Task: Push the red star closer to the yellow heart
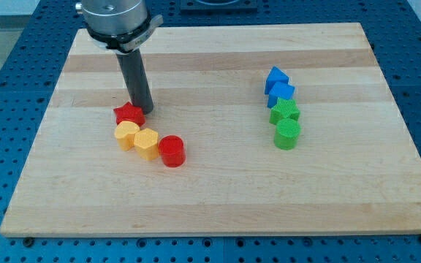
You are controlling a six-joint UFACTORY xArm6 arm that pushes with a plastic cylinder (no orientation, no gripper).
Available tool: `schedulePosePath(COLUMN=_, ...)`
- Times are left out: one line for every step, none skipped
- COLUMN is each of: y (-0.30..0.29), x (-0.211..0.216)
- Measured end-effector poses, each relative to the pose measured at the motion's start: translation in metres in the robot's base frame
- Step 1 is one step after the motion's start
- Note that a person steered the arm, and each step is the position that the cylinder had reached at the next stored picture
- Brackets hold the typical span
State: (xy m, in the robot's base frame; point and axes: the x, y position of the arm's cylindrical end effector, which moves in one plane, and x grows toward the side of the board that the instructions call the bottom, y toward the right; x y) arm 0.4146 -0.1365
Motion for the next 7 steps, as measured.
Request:
schedulePosePath(y=-0.014, x=0.002)
schedulePosePath(y=-0.028, x=0.009)
schedulePosePath(y=-0.037, x=0.013)
schedulePosePath(y=-0.043, x=0.015)
schedulePosePath(y=-0.045, x=0.023)
schedulePosePath(y=-0.046, x=0.033)
schedulePosePath(y=-0.055, x=0.040)
